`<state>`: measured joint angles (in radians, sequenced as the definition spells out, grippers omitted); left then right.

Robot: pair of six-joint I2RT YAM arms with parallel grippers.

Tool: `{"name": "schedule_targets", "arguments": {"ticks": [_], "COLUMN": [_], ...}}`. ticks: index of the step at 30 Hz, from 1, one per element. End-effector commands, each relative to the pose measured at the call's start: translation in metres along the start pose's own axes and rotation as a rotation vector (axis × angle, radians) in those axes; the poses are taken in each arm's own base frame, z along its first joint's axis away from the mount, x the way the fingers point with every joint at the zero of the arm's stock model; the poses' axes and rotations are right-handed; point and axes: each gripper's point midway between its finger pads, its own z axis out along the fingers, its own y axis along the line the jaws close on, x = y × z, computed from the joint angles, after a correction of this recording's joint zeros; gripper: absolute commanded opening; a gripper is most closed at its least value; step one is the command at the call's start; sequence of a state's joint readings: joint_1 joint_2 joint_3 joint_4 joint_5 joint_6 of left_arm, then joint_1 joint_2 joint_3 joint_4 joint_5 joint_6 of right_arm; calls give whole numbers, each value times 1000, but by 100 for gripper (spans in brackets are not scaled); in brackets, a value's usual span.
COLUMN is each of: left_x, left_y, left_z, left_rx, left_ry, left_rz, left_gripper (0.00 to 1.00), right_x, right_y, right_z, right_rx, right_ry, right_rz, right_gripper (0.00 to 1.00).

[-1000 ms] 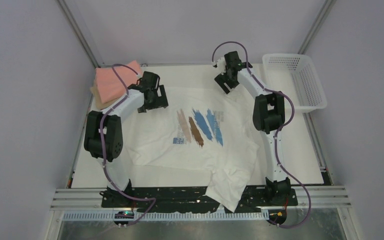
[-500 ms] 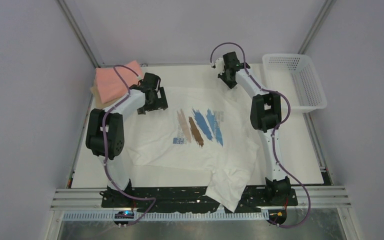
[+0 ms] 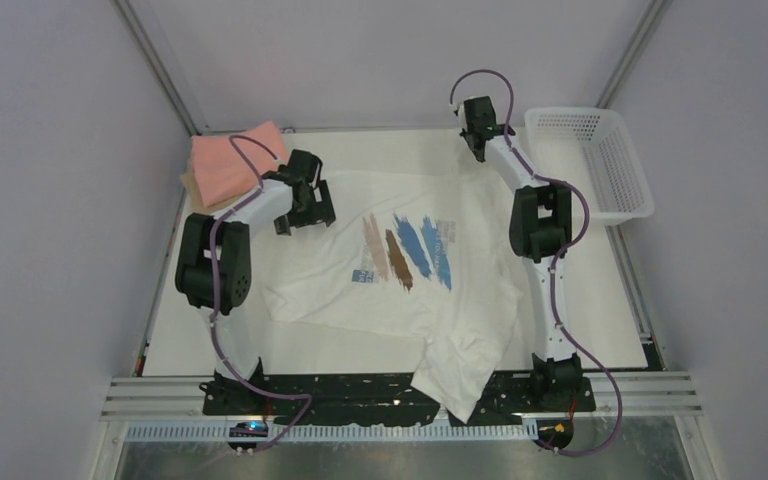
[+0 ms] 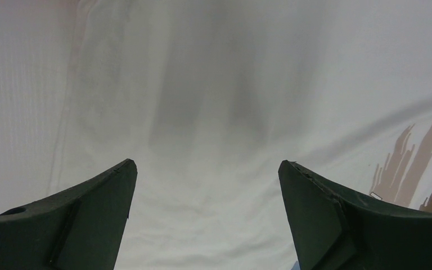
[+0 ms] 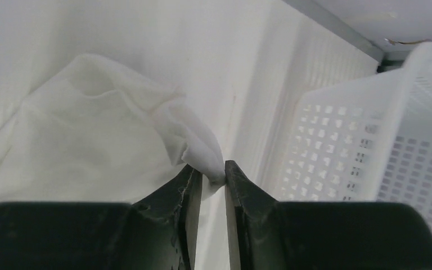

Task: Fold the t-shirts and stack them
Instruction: Flatten out the tshirt

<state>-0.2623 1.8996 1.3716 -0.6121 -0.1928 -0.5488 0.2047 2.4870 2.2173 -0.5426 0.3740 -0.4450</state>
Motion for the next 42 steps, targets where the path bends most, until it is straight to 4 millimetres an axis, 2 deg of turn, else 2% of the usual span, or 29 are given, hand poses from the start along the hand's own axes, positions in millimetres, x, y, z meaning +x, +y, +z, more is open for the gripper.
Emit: {"name": "schedule_targets", "arguments": {"ticks": [1, 2, 3, 8, 12, 14, 15, 16, 17, 18, 19, 20, 21, 22, 23, 24, 26, 27, 30, 31, 32, 33, 34, 35, 36, 37, 40, 41, 42], "left_x": [8, 8, 8, 10, 2, -5, -9, -12, -16, -18, -19, -18, -16, -14, -9, -3, 13, 22, 57, 67, 77, 88, 94, 100, 106, 111, 129, 135, 138], "left_y": [1, 1, 0, 1, 2, 2, 2, 2, 1, 1, 2, 4, 6, 9, 12, 14, 17, 19, 31, 36, 41, 45, 48, 48, 47, 45, 42, 42, 42], "left_z": [4, 4, 5, 5, -3, -11, -16, -21, -30, -36, -42, -48, -53, -57, -61, -64, -65, -66, -66, -66, -67, -66, -64, -63, -63, -63, -62, -61, -59], "left_rx": [-4, -4, -1, -3, -9, -8, -3, 3, 14, 22, 25, 29, 30, 32, 35, 41, 61, 68, 60, 52, 47, 46, 55, 68, 88, 104, 112, 110, 113], "left_ry": [40, 42, 42, 48, 22, 1, -14, -28, -46, -61, -73, -84, -93, -101, -105, -106, -88, -76, -28, -17, -7, 1, -4, -5, 4, 18, 60, 69, 68], "left_rz": [-23, -23, -21, -22, -23, -24, -26, -28, -33, -36, -38, -42, -48, -56, -66, -77, -102, -113, -164, -182, -194, -198, -202, -202, -200, -198, -179, -177, -175], "left_gripper": [100, 100, 100, 100, 100, 100, 100, 100, 100, 100, 100, 100, 100, 100, 100, 100, 100, 100, 100, 100, 100, 100, 100, 100, 100, 100, 100, 100, 100], "right_x": [-37, -37, -35, -45, -60, -67, -67, -74, -73, -80, -77, -82, -77, -83, -72, -77, -64, -50, -26, -9, -7, 12, 27, 28, 44, 47, 83, 88, 105], "right_y": [-61, -64, -70, -89, -93, -85, -72, -76, -64, -67, -55, -60, -50, -51, -39, -40, -24, -16, 16, 27, 36, 47, 66, 74, 86, 92, 122, 132, 143], "right_z": [-25, -25, -26, -35, -56, -69, -70, -87, -90, -108, -112, -130, -134, -154, -155, -176, -194, -202, -223, -228, -234, -236, -235, -244, -241, -246, -242, -243, -238], "right_rx": [236, 254, 291, 376, 323, 251, 188, 167, 99, 74, 10, -4, -54, -89, -120, -149, -192, -208, -251, -257, -262, -270, -294, -316, -324, -335, -370, -394, -401], "right_ry": [-84, -89, -80, -108, -160, -195, -202, -235, -238, -269, -266, -292, -280, -311, -280, -310, -289, -266, -248, -234, -242, -216, -191, -207, -177, -178, -109, -98, -58], "right_rz": [117, 123, 130, 168, 201, 217, 223, 245, 264, 287, 317, 346, 379, 401, 435, 458, 512, 549, 579, 600, 622, 621, 617, 610, 600, 591, 560, 550, 556], "right_gripper": [32, 36, 46, 55, 86, 97, 98, 97, 96, 95, 95, 95, 95, 95, 95, 95, 95, 95, 95, 95, 95, 95, 95, 95, 95, 95, 95, 95, 95]}}
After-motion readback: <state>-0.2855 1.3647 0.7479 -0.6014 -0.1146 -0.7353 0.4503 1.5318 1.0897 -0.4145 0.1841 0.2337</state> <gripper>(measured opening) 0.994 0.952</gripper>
